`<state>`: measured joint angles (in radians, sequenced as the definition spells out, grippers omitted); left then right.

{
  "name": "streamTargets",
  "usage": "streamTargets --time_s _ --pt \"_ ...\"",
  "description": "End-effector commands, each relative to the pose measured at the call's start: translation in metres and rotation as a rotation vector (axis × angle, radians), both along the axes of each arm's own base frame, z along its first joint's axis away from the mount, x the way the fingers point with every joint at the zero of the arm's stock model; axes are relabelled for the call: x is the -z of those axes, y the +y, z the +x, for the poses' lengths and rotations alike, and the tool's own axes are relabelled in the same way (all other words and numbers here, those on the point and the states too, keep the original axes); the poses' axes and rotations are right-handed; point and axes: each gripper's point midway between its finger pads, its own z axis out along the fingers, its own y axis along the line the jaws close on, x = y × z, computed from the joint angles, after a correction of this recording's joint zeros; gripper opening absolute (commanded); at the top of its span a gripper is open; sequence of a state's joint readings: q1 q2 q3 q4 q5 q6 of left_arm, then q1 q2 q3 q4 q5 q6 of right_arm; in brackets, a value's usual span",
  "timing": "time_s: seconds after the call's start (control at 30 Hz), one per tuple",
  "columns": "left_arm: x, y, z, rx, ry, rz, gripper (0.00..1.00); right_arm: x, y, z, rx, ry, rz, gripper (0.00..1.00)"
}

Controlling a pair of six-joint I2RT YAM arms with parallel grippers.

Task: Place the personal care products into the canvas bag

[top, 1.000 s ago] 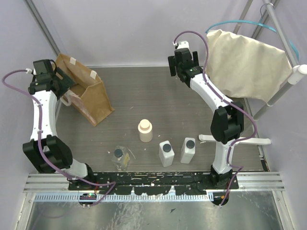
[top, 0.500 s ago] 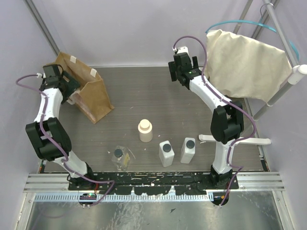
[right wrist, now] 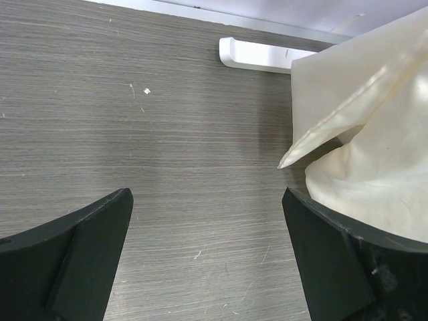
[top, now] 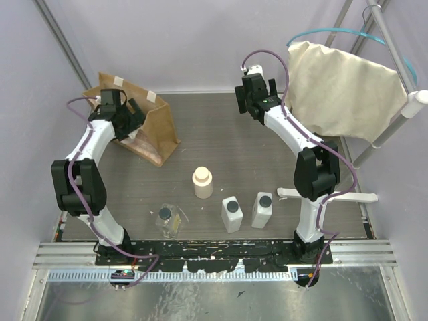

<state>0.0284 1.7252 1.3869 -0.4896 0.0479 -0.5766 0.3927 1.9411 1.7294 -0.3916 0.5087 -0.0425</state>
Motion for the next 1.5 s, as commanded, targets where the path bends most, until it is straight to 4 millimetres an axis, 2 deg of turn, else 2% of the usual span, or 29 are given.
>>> streamTargets --time_s 0.0,0.2,0.3,0.43,0.7,0.77,0.83,0.93,1.03,1.13,1.23,1.3,1.37,1.47 --pt "0.012 -0.048 -0.023 0.142 0.077 -0.044 0.98 -0.044 -0.001 0.000 0.020 -0.095 0.048 1.00" --pt "0.009 -0.116 -0.052 0.351 0.158 -0.121 0.98 -0.048 0.005 0.003 0.005 -0.081 0.065 1.00" --pt "0.004 -0.138 -0.073 0.457 0.216 -0.135 0.98 -0.051 0.006 0.001 -0.002 -0.067 0.067 1.00" --pt "-0.006 -0.155 -0.102 0.582 0.281 -0.144 0.98 -0.048 0.005 -0.005 -0.002 -0.042 0.070 1.00" --pt "-0.013 -0.174 -0.154 0.787 0.375 -0.145 0.98 -0.033 -0.007 -0.019 0.049 0.035 0.126 1.00" --pt "-0.014 -0.175 -0.161 0.801 0.383 -0.153 0.98 -0.030 -0.009 -0.024 0.050 0.055 0.118 1.00" --pt "-0.016 -0.171 -0.158 0.790 0.361 -0.124 0.98 -0.031 -0.010 -0.029 0.050 0.068 0.119 1.00" --pt "-0.034 -0.163 -0.133 0.740 0.267 -0.037 0.98 -0.031 -0.006 -0.040 0.017 0.104 0.141 1.00" --pt "-0.067 -0.160 -0.102 0.682 0.133 0.026 0.98 -0.033 0.005 -0.056 -0.053 0.145 0.182 1.00" --pt "-0.104 -0.161 -0.078 0.640 0.001 0.038 0.98 -0.035 0.008 -0.073 -0.080 0.169 0.195 1.00" --pt "-0.142 -0.167 -0.071 0.634 -0.104 -0.003 0.98 -0.042 0.001 -0.093 -0.055 0.185 0.210 1.00" --pt "-0.160 -0.170 -0.071 0.633 -0.148 -0.023 0.98 -0.042 -0.003 -0.108 -0.025 0.216 0.232 1.00" --pt "-0.170 -0.169 -0.069 0.618 -0.174 -0.022 0.98 -0.037 -0.005 -0.129 -0.003 0.278 0.262 1.00" --pt "-0.169 -0.152 -0.057 0.542 -0.188 0.053 0.98 -0.025 0.002 -0.162 0.008 0.383 0.334 1.00"
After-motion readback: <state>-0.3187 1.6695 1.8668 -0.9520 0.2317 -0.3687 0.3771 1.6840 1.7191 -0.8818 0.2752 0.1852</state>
